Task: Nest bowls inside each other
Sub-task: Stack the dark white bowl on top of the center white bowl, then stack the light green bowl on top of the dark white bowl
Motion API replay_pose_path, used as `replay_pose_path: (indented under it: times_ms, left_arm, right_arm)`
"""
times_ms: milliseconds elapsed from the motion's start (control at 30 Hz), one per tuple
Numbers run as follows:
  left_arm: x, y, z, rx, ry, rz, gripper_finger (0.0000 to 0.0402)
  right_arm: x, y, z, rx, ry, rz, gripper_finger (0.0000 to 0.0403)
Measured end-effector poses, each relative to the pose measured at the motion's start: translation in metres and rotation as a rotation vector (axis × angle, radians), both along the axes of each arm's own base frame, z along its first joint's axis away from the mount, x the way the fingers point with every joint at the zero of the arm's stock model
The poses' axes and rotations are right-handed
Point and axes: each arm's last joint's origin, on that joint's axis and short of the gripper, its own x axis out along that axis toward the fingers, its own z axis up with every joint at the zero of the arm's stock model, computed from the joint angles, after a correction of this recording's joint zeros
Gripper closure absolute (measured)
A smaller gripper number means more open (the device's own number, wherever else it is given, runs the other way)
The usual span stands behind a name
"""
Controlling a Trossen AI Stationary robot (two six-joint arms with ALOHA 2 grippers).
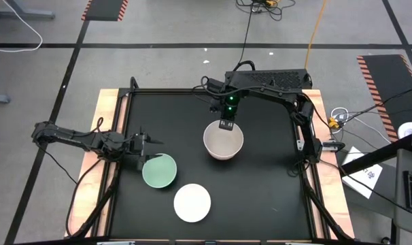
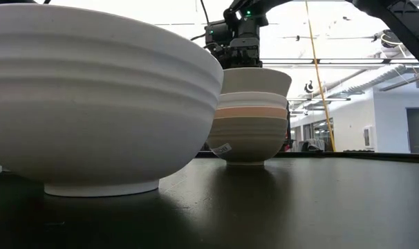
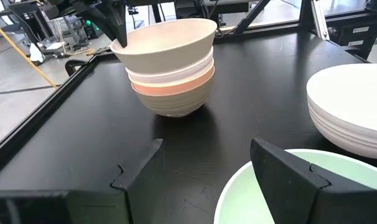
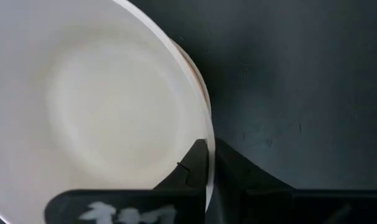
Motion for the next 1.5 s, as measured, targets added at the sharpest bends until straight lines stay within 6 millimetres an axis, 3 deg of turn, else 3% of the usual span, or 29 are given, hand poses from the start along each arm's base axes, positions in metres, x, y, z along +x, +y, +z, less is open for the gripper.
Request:
replay_pose_path:
  times_ms: [733,1167,1500]
  left_arm:
    - [-0.0001,-0.0001,-0.0002,0.001,0.002,-0.002,0.016]
    - [-0.0001,-0.0001,-0.0004,0.0,0.004,-0.001,0.016]
    - [-0.0001,-0.0001,-0.0005,-0.003,0.005,-0.001,0.016]
  right_arm:
    - [0.0011,0.0,0.0,0.013,-0.022,0.023,0.0392]
    - [0.0033,0.0,-0.0012,0.035,-0.044,0.015,0.0282]
    - [0.0053,-0.0008,-0.0007,0.029,-0.066,0.008,0.0228]
